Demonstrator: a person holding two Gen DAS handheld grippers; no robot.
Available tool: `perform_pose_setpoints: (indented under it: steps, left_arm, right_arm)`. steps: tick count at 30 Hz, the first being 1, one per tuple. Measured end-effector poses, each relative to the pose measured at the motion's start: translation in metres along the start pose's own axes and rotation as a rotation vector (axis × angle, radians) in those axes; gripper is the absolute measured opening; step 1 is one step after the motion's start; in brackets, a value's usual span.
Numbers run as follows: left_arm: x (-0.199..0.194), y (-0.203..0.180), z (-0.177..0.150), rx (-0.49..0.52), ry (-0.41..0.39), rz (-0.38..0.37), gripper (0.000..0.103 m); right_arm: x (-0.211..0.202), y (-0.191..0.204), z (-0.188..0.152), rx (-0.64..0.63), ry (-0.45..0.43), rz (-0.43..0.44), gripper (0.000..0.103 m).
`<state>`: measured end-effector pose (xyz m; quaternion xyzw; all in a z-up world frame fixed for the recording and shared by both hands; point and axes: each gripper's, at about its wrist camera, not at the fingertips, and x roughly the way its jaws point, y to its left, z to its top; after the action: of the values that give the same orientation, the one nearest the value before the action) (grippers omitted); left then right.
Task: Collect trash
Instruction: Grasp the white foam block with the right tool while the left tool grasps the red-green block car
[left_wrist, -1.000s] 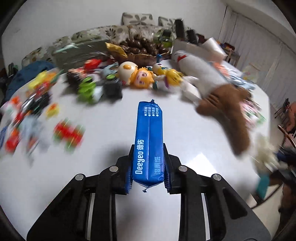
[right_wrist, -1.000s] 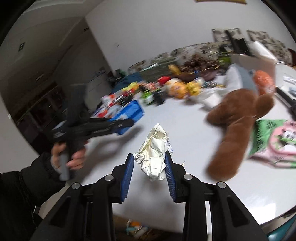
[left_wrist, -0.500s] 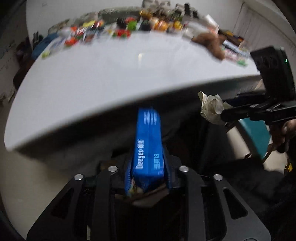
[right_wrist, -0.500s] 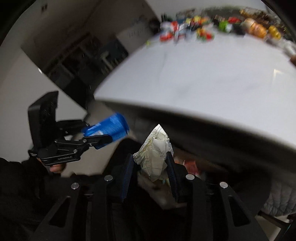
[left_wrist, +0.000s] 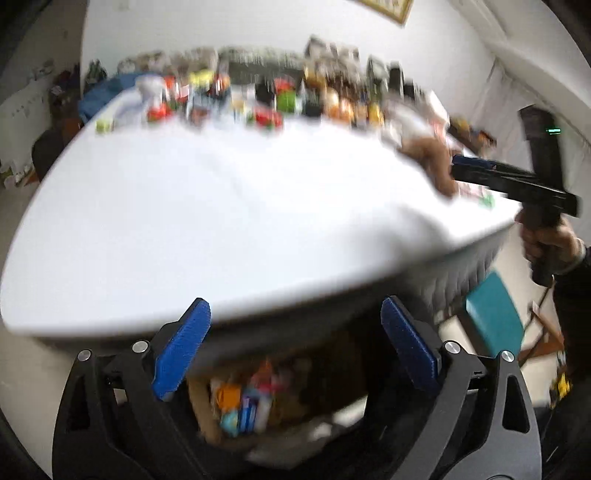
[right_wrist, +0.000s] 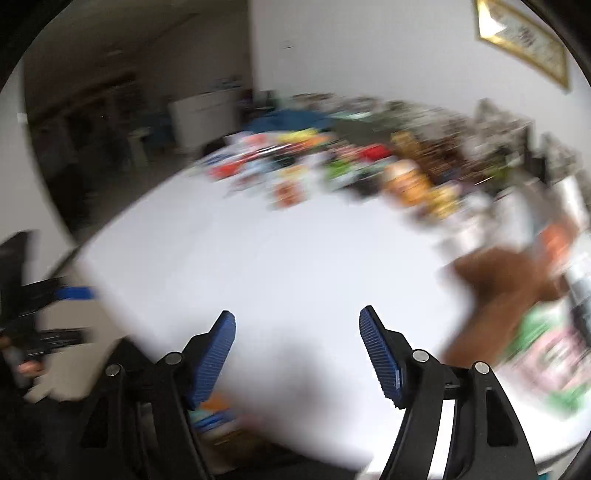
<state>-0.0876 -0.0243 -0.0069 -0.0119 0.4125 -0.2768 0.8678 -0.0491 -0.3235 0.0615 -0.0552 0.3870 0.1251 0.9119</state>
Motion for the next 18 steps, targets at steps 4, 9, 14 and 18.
perform_pose_setpoints:
  steps: [4, 9, 14, 18]
  left_arm:
    - [0.023, -0.006, 0.046, -0.03, -0.043, 0.01, 0.092]
    - [0.056, -0.017, 0.074, -0.019, -0.016, -0.023, 0.092]
    - [0.082, -0.018, 0.085, 0.002, 0.019, -0.027, 0.092]
    - [0.1, -0.016, 0.094, -0.016, 0.048, -0.015, 0.092]
  right_arm:
    - [0.063, -0.082, 0.054, -0.014, 0.108, -0.159, 0.069]
    - [0.126, -0.131, 0.069, -0.045, 0.269, -0.17, 0.067]
    - [0.17, -0.174, 0.076, -0.043, 0.393, -0.167, 0.064]
    - [0.179, -0.178, 0.078, -0.021, 0.407, -0.154, 0.051]
